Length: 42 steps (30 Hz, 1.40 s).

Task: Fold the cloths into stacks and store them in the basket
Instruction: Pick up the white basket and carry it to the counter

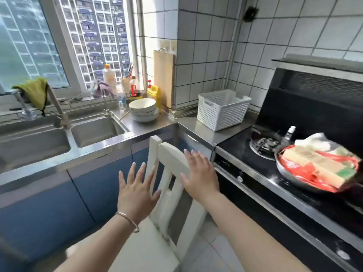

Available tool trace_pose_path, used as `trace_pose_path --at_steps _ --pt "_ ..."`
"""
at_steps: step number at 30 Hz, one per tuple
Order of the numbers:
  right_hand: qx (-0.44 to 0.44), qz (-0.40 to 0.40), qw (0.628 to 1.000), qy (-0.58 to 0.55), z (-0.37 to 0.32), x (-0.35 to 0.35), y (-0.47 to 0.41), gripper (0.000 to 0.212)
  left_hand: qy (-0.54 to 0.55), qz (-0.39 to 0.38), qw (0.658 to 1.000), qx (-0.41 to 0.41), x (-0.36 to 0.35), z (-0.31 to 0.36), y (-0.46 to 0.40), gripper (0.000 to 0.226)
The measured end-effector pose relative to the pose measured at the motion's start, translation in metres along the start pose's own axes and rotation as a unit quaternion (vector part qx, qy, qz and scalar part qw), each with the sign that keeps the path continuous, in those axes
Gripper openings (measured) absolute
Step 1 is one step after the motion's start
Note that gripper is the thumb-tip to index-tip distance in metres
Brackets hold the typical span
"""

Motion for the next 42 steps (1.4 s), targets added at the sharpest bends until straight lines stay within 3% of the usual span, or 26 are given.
trace_pose_path --at_steps 8,18,27,34,38,42 --pt "-0.085 0.015 0.996 -0.013 0.154 0.046 -0.019 0.067 0.003 0.005 0.998 -0.068 0.018 0.146 -0.101 0.067" --pt "-0.135 -0.033 0.990 0.006 0.279 0.071 -0.155 0.069 0.024 -0.015 0.996 -0.088 0.015 0.230 -0.298 0.064" --pt "-0.132 0.044 0.988 -0.064 0.359 0.116 -0.289 0.055 0.043 -0.001 0.995 -0.086 0.036 0.260 -0.451 0.065" --pt "-0.109 0.061 0.990 -0.066 0.449 0.132 -0.436 0.047 0.100 -0.102 0.990 -0.014 0.044 0.270 -0.591 0.066" --pt "-0.105 0.057 0.993 -0.021 0.501 0.143 -0.515 0.043 0.150 -0.110 0.982 0.014 0.035 0.288 -0.658 0.060" --pt "-0.120 0.039 0.992 -0.011 0.551 0.142 -0.598 0.041 0.203 -0.097 0.970 0.096 0.018 0.293 -0.719 0.058"
Point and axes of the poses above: each hand's wrist, its own y-axis away from the middle knuckle, its own x-axis out of the back of the hand, z = x × y, the point moved 3 cm from there along -y, towards the middle knuckle, and after that the axes turned 12 degrees about -z, right-handed, at the moved point
